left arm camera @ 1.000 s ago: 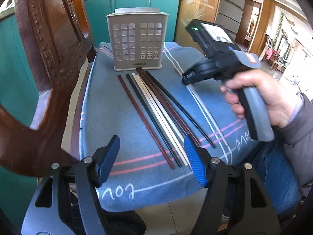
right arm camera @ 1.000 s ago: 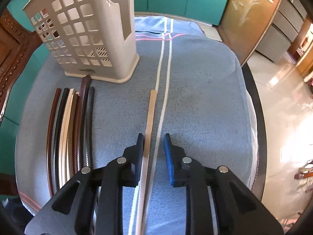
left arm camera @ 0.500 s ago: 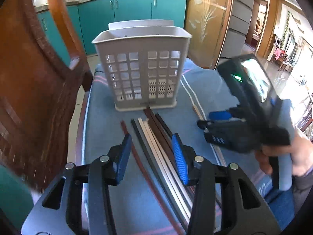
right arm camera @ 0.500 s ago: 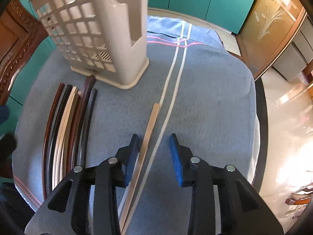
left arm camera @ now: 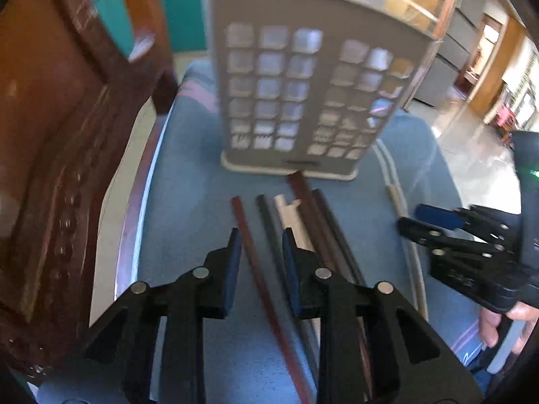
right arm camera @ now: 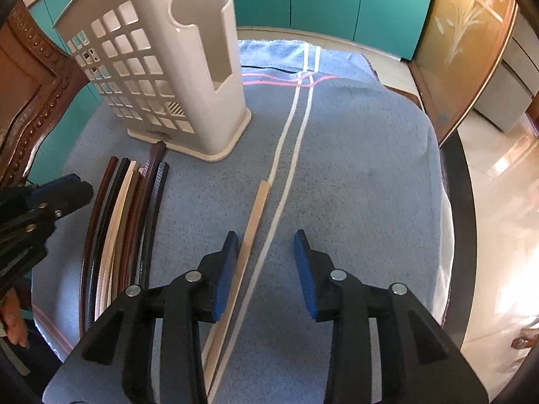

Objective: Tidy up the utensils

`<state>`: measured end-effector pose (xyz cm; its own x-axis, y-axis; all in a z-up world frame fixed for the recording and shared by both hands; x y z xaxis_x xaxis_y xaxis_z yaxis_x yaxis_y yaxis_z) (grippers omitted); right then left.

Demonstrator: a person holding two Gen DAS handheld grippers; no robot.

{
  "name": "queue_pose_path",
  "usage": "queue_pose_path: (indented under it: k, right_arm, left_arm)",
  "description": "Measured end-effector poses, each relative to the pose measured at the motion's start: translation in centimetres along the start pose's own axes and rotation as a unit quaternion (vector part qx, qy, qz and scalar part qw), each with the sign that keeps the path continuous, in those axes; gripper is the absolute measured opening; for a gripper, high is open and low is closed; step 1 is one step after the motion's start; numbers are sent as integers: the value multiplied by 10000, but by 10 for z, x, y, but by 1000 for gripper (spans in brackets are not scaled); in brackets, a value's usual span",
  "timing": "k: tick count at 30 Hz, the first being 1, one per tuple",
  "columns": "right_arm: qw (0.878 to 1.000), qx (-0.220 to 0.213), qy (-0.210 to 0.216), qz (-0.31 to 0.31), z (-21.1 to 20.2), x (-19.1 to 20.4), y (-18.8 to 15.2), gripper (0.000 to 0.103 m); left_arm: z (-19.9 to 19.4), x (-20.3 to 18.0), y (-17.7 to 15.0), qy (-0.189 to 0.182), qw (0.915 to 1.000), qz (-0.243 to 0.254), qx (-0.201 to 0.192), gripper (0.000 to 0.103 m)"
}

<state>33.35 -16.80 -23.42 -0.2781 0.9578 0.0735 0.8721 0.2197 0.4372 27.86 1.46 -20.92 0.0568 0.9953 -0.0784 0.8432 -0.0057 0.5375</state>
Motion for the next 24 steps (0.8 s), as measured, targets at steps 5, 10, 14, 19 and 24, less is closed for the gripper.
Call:
queue_pose_path:
  k: [5,10,14,19,24]
  right_arm:
    - [10000,-22,28,32,1,-4,0,36]
    - [9998,-129,-90,-91,0,6,-8,36]
    - [9987,-266,-278,-325,-2,21,-17,35]
    - [9973,-231,146,-688,-5,35,-23,10]
    - [9937,-251,198,-1076,-14,43,-32,7]
  left_arm:
    - [17,3,-3,300,9994,-10,200,17]
    - [30,4,-3,465,9985,-56,273,16]
    - [28,-7,-3,514,9984,39,249,10]
    - [21,-23,-9,382,9989,81,268,9]
    - [10,-34,-23,288,9989,173,311,9]
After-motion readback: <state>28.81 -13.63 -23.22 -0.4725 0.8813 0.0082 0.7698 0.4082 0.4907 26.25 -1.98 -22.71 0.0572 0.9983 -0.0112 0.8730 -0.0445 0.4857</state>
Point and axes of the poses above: each gripper's, at about its wrist camera, not at the fingertips, and z roughly the way its jaws point, x to its left, y to its top, the point moved 3 cm from there along z, roughly the way its jaws point, and after that the axes turned 2 degrees about z, right-handed, at the moved point
